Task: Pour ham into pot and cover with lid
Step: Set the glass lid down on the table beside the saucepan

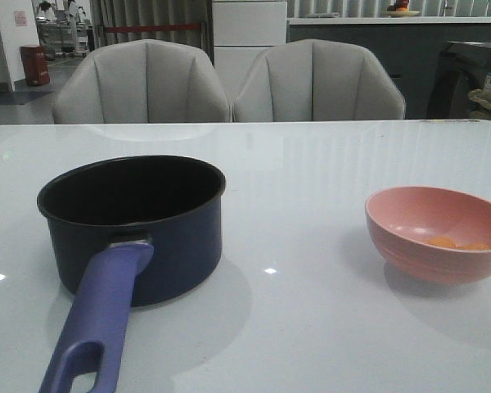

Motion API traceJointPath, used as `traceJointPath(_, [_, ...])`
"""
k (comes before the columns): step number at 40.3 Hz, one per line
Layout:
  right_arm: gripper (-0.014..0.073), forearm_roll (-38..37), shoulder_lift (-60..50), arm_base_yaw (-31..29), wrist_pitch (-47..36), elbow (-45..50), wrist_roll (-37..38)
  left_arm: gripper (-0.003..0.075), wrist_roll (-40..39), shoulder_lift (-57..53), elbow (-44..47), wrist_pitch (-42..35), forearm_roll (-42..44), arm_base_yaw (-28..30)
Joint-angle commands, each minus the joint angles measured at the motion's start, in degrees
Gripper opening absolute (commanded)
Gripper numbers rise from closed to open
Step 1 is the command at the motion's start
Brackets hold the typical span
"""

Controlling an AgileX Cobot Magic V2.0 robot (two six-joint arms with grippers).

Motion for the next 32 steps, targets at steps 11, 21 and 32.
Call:
traceJointPath(11, [0.0154, -0.6, -1.1, -0.1, -4.3, 0.6, 0.0, 0.0554, 0.0, -6.6, 5.4, -13.3, 0.1, -0.5])
traceJointPath(21, [0.0154, -0.6, -1.1, -0.1, -7.5, 0.6, 0.0, 0.0431, 0.0, -6.6, 5.4, -14.0, 0.1, -0.5])
traceJointPath(32, [0.0154, 1.8, -0.8, -0.1, -14.6, -1.2, 0.4, 0.0109, 0.0, -6.6, 5.4, -14.0, 0.1, -0.5])
